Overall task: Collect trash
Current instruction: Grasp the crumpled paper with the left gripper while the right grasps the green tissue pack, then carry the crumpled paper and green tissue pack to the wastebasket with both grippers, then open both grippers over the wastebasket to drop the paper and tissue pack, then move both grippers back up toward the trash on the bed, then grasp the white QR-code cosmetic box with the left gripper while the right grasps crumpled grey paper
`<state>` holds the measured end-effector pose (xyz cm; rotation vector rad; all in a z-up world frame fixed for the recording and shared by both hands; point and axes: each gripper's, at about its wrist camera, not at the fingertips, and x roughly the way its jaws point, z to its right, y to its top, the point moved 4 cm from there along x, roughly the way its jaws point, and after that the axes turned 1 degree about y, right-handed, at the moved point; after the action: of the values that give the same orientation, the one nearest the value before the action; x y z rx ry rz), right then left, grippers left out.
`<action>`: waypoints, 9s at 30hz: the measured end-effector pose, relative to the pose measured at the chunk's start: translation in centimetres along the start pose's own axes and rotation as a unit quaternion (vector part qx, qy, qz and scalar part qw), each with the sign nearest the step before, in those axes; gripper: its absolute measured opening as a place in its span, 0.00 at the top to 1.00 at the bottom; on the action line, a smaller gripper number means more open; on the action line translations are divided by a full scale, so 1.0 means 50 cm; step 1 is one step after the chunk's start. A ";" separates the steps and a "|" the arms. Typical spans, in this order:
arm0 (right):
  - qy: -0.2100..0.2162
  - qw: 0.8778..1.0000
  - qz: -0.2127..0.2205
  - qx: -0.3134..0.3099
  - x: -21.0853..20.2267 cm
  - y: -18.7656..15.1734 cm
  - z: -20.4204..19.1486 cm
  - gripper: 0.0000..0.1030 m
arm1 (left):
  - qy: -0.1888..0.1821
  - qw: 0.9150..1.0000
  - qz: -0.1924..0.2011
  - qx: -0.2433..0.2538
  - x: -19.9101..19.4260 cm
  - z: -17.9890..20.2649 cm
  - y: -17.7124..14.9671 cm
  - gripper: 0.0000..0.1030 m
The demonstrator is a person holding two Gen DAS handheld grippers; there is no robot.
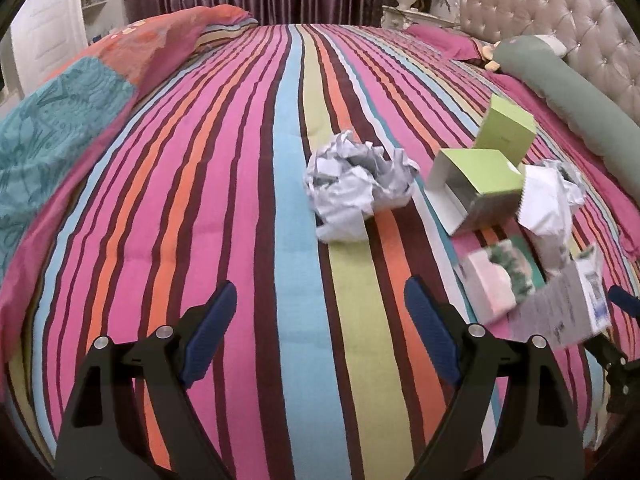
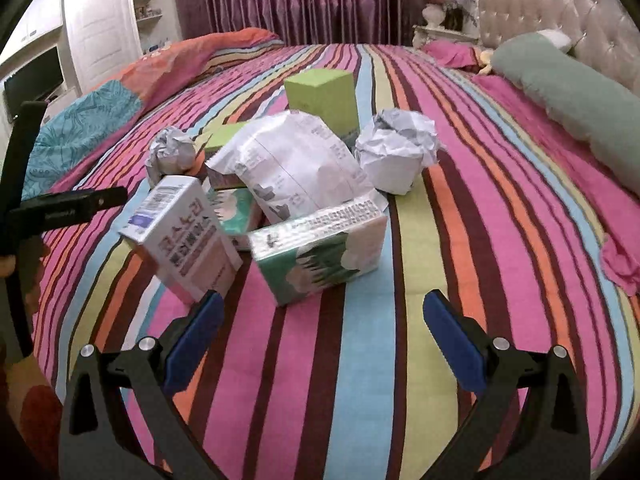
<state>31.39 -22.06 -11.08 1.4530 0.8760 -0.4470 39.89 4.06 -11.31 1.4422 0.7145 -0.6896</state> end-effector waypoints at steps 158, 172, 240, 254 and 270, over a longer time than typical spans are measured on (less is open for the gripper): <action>0.060 0.844 -0.421 0.326 0.071 -0.749 -0.181 0.07 | -0.048 0.864 -0.495 -0.076 0.025 0.078 -0.947 0.21; 0.037 0.868 -0.406 0.282 0.025 -0.727 -0.179 0.07 | -0.025 0.909 -0.416 -0.015 -0.027 0.088 -0.874 0.21; -0.022 0.993 0.064 0.098 -0.193 -0.015 0.033 0.07 | -0.038 0.999 0.005 -0.031 -0.181 0.188 -0.201 0.21; -0.014 0.994 0.062 0.084 -0.061 0.114 0.077 0.07 | -0.061 0.997 0.007 -0.042 -0.099 0.233 -0.126 0.21; -0.005 0.992 0.033 0.119 0.077 0.184 0.137 0.07 | -0.072 0.997 0.015 -0.026 -0.039 0.263 -0.085 0.21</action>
<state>42.28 -26.74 -8.55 1.6919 0.7826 -0.5228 35.60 -9.19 -12.35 1.3382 0.5931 -0.7383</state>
